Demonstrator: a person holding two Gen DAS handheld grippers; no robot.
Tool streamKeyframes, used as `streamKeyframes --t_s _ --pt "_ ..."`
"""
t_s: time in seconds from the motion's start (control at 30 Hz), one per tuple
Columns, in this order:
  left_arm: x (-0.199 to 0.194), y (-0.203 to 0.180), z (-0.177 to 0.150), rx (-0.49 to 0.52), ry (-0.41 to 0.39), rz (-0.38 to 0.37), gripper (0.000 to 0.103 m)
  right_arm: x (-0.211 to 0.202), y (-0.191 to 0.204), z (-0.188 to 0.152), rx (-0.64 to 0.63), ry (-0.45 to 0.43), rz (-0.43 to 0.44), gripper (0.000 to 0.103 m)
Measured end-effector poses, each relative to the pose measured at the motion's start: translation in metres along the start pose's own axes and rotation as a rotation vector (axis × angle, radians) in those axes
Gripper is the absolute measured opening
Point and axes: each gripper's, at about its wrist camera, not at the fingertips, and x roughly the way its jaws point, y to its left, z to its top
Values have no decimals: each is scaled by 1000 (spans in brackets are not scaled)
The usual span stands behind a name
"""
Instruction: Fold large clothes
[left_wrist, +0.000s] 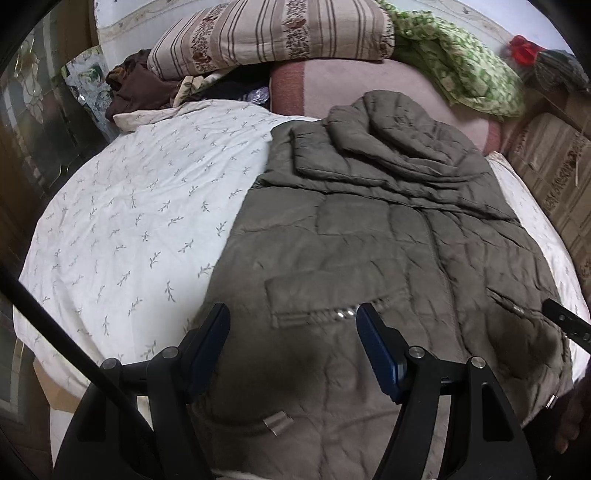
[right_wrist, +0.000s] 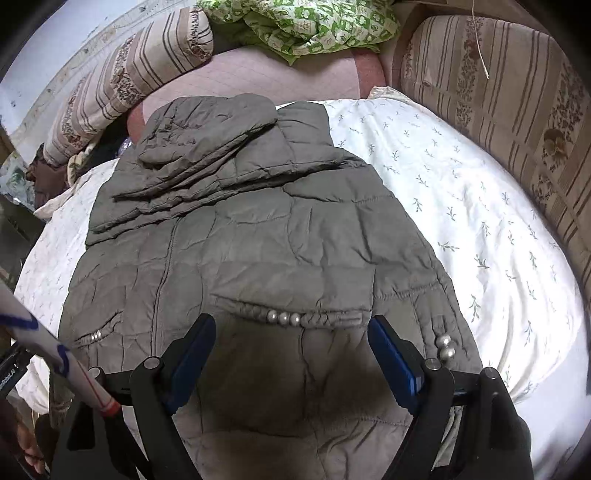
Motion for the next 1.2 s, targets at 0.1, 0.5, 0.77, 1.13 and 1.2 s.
streamKeyframes --t_s 0.1,0.5,0.77,1.13,1.2 --pt "-11 -8 -3 6 -2 -4 70 -5 -4 -6 -19 -16 -6 88" --pt "-25 -26 -14 35 1 43 70 -10 -40 -13 41 -37 12 88" --pt "-22 -31 -19 43 24 49 70 -9 -59 -19 73 -31 8 88" --pt "-22 -28 -26 41 32 53 70 -16 -81 -27 117 -44 -1 88" --pt "-21 -22 -26 24 39 48 70 -18 -84 -28 122 -47 -3 88"
